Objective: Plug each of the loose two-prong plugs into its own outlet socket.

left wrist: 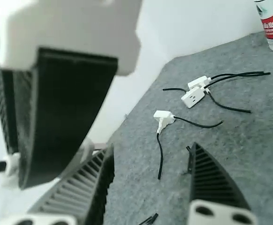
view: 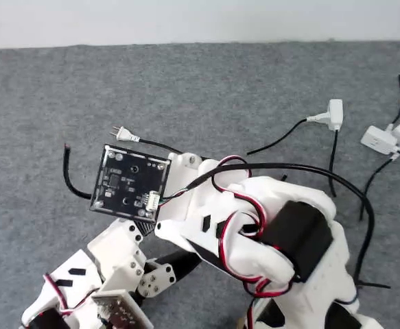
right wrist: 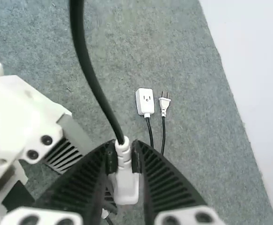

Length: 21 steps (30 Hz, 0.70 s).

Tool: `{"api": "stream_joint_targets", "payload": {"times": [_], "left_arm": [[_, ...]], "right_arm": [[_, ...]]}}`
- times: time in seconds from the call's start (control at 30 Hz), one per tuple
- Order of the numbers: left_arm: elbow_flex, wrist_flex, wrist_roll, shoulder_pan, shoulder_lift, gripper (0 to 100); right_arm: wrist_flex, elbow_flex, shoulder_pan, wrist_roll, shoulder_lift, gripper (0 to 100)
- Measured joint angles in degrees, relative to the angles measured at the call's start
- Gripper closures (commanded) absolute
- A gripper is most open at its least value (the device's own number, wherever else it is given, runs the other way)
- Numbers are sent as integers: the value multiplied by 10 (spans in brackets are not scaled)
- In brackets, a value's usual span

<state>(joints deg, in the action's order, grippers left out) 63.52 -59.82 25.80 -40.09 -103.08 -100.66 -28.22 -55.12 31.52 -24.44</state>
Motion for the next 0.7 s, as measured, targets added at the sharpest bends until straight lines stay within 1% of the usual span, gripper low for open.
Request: {"api": "stream_joint_targets", "payload": {"times": [0.37, 0.53, 0.7], "left_arm": [[0, 0, 0, 7, 0, 750], [1, 0, 0, 43, 1, 750], [1, -3, -4, 62, 1, 750]], "right_arm": [[0, 0, 0, -1, -4, 991], [0, -1, 0, -1, -4, 991], [0, -1, 1, -1, -10, 991]]}}
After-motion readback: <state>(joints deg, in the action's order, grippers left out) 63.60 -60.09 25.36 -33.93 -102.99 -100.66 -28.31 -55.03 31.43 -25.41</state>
